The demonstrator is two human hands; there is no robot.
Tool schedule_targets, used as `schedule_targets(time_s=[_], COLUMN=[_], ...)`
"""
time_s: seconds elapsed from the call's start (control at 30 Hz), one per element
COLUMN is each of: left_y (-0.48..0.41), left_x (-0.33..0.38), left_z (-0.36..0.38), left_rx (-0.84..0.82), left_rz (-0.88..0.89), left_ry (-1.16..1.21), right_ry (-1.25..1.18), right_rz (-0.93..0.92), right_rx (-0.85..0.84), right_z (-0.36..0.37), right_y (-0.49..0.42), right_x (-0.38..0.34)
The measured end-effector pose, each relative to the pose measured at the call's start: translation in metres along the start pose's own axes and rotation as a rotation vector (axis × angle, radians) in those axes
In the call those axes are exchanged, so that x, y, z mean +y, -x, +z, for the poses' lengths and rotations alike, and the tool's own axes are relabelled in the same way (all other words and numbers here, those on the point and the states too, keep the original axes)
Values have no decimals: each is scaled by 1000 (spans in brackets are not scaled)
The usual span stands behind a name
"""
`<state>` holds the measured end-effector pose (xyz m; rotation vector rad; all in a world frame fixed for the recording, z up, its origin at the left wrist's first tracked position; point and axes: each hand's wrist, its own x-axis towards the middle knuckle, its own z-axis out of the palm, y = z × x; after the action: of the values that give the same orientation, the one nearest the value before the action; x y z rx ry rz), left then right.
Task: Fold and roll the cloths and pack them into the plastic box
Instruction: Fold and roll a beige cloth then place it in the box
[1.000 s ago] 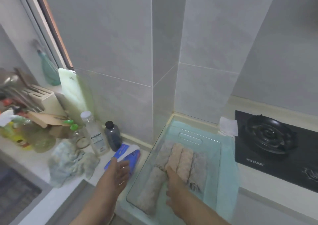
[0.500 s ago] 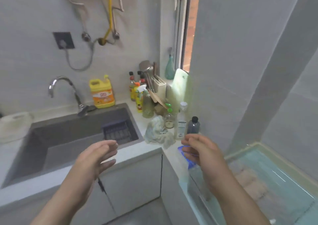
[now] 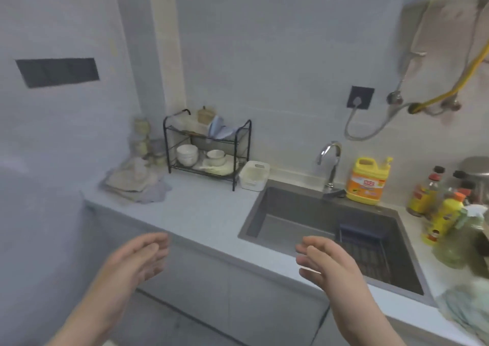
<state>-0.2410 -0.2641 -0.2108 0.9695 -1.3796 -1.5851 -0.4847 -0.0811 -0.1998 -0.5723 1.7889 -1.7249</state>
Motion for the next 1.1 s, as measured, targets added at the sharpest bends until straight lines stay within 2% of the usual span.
schedule_targets(time_s=[0.17, 0.33, 0.63, 0.8, 1.0, 1.1], left_y=[-58, -120, -240, -307, -378, -417], left_x=[5, 1, -30, -31, -27, -32], left_z=[-111, -159, -155, -142, -136, -145], left_rx=[160, 187, 244, 292, 274, 210], left_rz=[-22, -94, -248, -223, -244, -247], left_ry=[33, 67, 67, -2, -239, -385], right_ry=[36, 64, 100, 79, 65, 94], right_rz=[10, 46, 110, 98, 150, 158], right_rx=[-107, -144, -186, -259, -369, -419], right_z=[118, 191, 249, 286, 338, 364], right_y=[-38, -81, -204, -289, -355, -380], right_x=[-2, 1, 20, 21, 23, 20])
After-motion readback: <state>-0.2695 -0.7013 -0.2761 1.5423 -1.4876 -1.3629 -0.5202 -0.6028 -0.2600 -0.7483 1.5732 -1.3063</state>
